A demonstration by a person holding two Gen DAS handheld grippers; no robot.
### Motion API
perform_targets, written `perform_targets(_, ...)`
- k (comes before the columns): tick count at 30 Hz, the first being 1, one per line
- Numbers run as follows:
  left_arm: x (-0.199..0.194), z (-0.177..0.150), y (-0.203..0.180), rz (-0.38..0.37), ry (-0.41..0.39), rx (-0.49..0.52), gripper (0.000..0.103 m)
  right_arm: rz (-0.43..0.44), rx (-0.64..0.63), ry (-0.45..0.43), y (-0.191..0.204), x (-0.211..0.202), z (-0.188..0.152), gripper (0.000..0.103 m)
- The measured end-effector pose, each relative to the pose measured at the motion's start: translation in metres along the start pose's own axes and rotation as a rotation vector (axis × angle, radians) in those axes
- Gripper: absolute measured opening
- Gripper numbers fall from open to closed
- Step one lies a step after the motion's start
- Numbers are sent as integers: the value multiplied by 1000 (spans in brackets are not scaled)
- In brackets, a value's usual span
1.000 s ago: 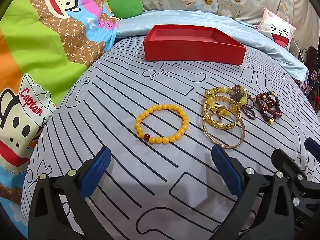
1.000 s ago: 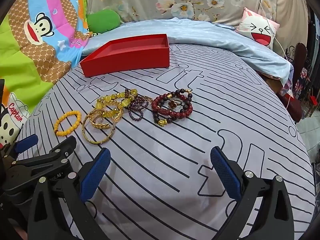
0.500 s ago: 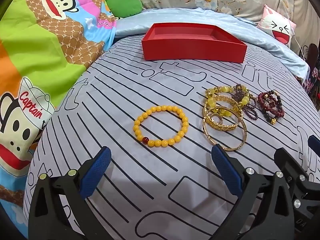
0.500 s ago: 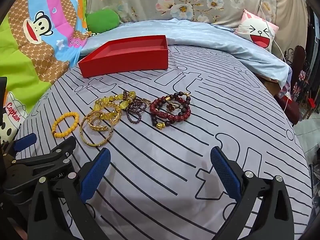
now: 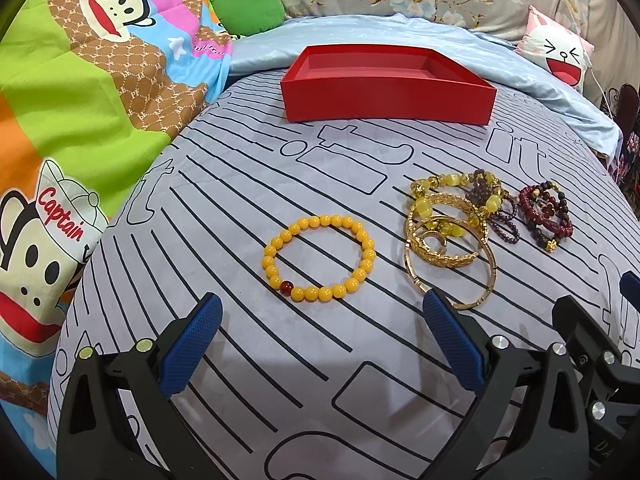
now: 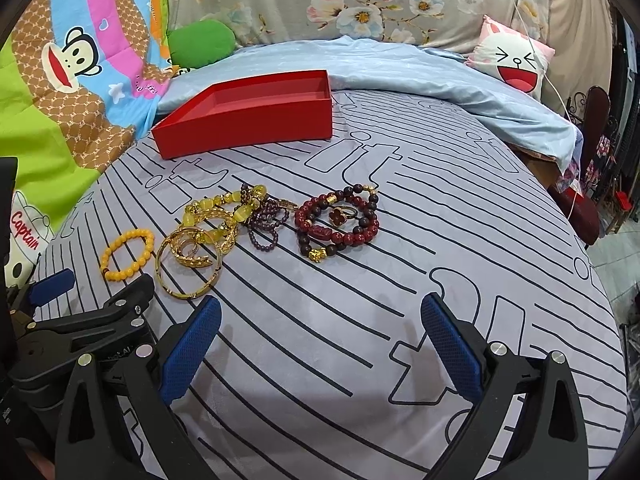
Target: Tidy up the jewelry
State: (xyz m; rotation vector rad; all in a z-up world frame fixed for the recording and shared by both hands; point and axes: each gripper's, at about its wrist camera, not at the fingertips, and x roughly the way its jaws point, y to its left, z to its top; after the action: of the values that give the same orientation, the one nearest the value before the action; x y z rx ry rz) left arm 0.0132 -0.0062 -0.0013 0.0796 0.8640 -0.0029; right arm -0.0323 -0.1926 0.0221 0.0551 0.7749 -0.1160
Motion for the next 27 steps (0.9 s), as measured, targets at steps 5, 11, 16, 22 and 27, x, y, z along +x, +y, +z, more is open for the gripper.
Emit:
perform_targets(5, 0, 0, 1, 4, -4, -2, 96, -1, -2, -7, 1, -1, 0, 97)
perform_targets(11, -1, -1, 1, 7, -4, -5, 96, -1, -1, -8, 1, -1, 0, 97)
perform_targets(16, -1, -1, 2, 9, -2, -4, 96, -1, -1, -8, 2, -1, 0, 96)
perform_targets(22, -1, -1, 3, 9, -3, -4, 96, -2, 1, -7, 2, -2, 0, 97)
perform_targets(27, -1, -1, 3, 6, 0, -5, 96, -1, 4, -4, 2, -1, 0, 97)
